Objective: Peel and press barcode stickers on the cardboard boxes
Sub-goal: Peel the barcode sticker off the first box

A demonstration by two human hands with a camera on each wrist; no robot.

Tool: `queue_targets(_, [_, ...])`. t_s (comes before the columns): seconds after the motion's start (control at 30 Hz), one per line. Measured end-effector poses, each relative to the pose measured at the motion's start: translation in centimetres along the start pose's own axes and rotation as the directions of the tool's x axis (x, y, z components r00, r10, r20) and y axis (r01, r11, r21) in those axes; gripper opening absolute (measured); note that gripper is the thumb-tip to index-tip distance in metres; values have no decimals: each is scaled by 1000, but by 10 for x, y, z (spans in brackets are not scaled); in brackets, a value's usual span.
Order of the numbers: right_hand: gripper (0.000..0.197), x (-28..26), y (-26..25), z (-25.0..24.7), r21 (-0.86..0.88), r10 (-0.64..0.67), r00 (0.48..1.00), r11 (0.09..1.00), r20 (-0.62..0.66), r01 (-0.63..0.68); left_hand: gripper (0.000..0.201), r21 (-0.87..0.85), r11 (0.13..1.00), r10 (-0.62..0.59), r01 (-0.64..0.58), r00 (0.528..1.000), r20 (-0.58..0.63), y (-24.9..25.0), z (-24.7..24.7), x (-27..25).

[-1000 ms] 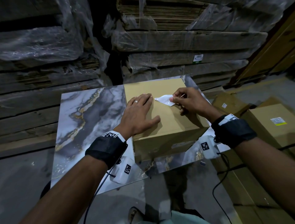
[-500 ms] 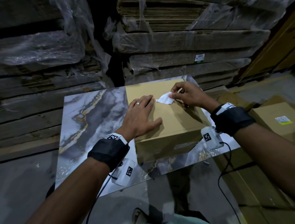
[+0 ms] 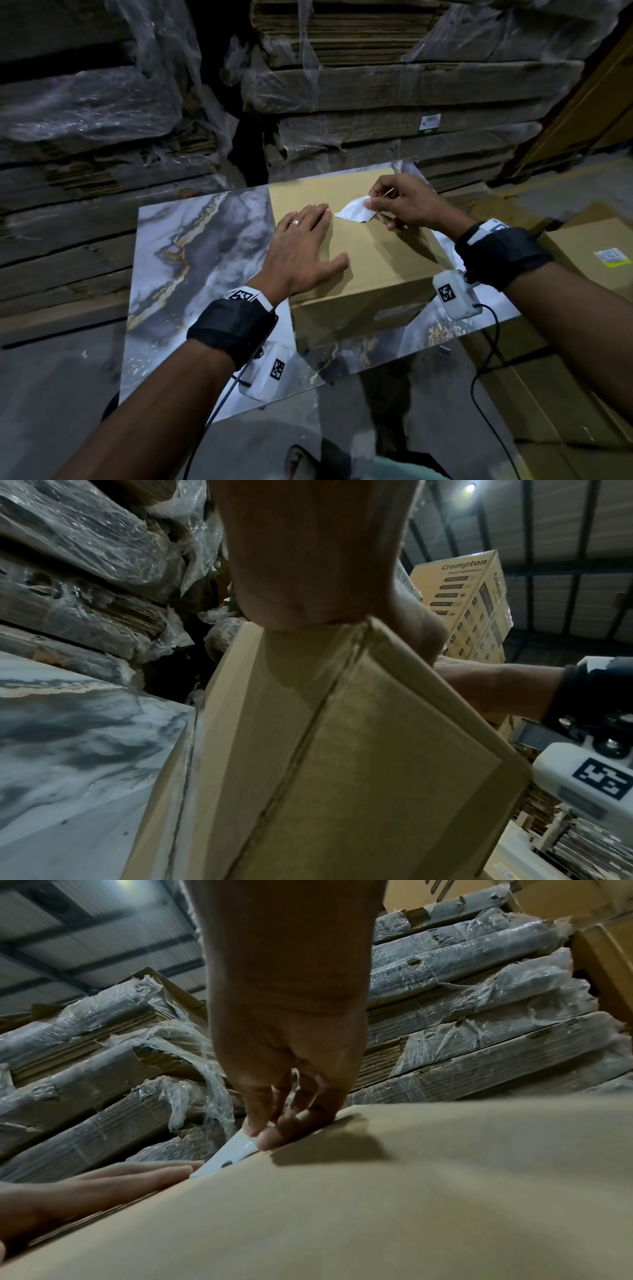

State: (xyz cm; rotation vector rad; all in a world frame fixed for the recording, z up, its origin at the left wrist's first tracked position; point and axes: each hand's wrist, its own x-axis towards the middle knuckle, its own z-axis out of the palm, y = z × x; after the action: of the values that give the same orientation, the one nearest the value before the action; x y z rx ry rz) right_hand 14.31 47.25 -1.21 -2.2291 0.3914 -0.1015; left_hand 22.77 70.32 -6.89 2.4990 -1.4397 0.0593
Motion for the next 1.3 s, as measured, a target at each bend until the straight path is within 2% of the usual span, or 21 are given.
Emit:
queue_targets(0.23, [16, -5, 1, 3, 13, -1, 999, 1000, -45, 2, 97, 5, 1000, -2, 2, 1000, -6, -1, 3, 0])
queue_targets(0.6, [11, -10, 22, 18, -45, -52, 972, 998, -228, 42, 99, 0, 1000, -4, 4, 1000, -11, -1, 3, 0])
queue_targets(0.8, [15, -19, 23, 28, -3, -101, 941, 994, -322, 106, 100, -2, 1000, -15, 15, 1000, -19, 0, 2, 0])
queue_targets(0.93, [17, -27, 21, 34, -32, -144, 903, 989, -405, 143, 98, -3, 1000, -17, 17, 999, -35, 0, 3, 0])
queue_targets(1.3, [15, -39, 25, 47, -65, -152, 834, 988, -530, 139, 99, -13, 1000, -24, 24, 999, -38, 1, 5, 1])
